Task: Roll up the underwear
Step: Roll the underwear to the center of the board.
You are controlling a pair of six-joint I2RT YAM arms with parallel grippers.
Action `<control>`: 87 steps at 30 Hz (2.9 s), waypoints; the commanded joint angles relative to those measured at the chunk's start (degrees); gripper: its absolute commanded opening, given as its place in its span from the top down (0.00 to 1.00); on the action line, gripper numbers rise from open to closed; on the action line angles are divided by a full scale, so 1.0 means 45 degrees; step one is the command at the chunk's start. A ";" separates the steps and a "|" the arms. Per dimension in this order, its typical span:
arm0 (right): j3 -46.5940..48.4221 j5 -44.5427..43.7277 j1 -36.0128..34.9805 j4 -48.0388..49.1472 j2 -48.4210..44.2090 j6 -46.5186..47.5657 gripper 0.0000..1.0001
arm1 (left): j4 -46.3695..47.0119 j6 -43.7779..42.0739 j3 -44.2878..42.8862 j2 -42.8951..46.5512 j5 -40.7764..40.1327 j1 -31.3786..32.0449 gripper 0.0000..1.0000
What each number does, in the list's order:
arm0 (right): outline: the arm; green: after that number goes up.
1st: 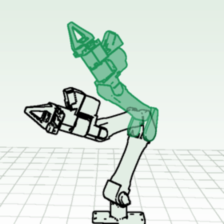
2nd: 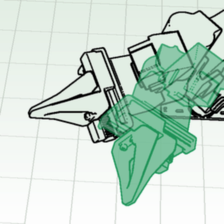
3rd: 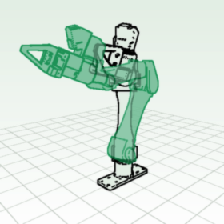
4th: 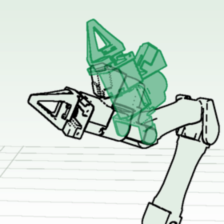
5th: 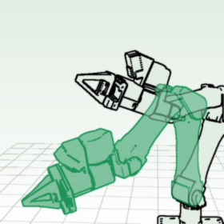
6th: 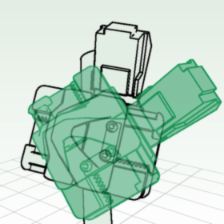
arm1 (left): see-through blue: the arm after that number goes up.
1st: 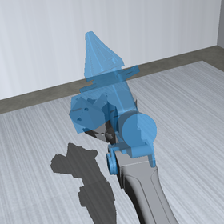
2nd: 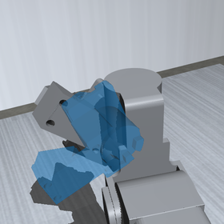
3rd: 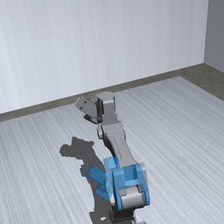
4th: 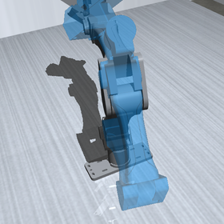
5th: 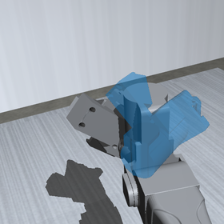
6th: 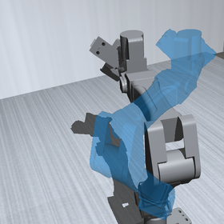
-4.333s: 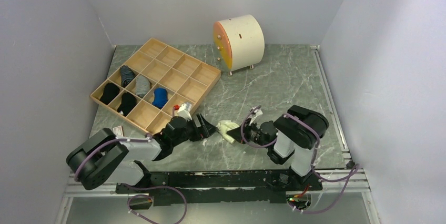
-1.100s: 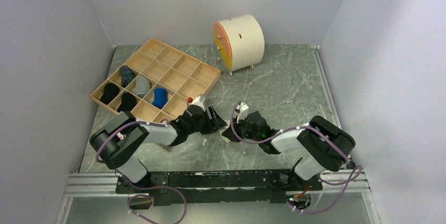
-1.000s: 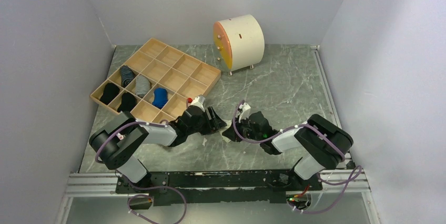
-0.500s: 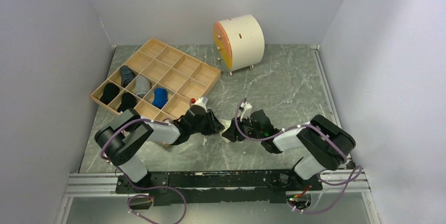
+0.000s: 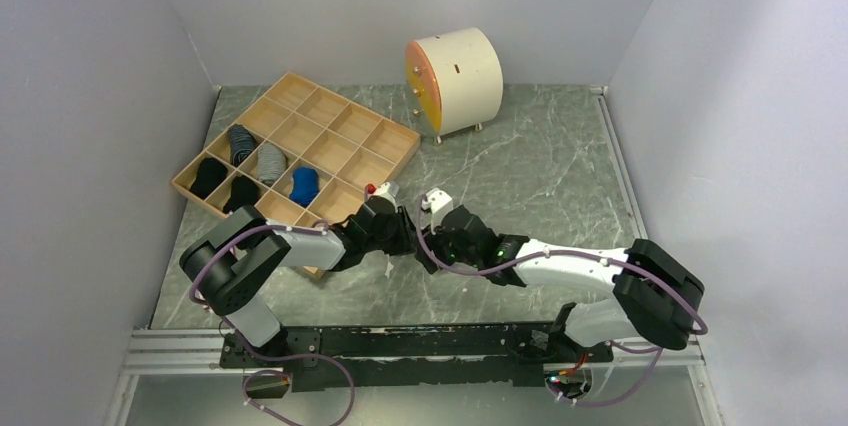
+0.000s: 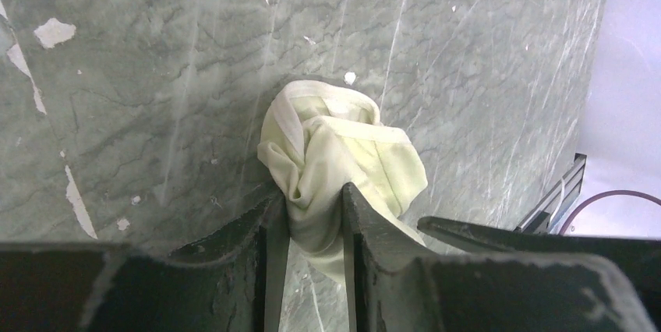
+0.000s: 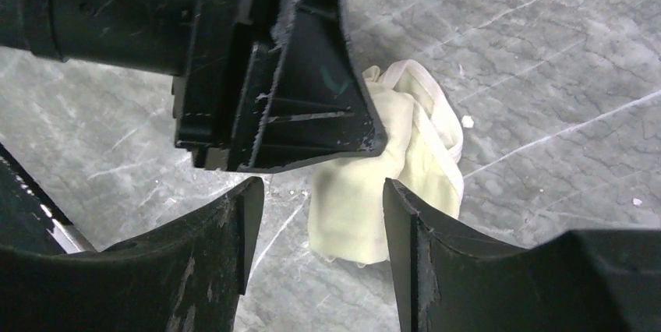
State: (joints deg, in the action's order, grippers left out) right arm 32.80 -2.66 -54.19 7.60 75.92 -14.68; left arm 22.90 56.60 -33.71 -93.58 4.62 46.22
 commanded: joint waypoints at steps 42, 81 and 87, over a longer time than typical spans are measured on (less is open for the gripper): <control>-0.0962 0.3267 0.0827 0.3396 0.2177 -0.1510 0.95 | -0.0973 -0.0014 0.0981 0.1269 0.0224 -0.0652 0.25; 0.0824 -0.1720 -0.0339 -0.1573 0.0165 -0.0238 0.46 | -0.1924 -0.0198 -0.0335 0.0294 -0.0988 0.0195 0.74; 0.1573 -0.3563 -0.1710 -0.2001 0.0834 0.0315 0.46 | -0.2075 -0.0156 -0.0280 0.0500 -0.1008 0.0198 0.74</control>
State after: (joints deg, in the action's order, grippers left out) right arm 36.53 -8.58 -59.66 3.09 77.73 -16.36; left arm 18.11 56.45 -35.59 -92.68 2.07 46.96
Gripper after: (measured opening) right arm 0.541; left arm 0.276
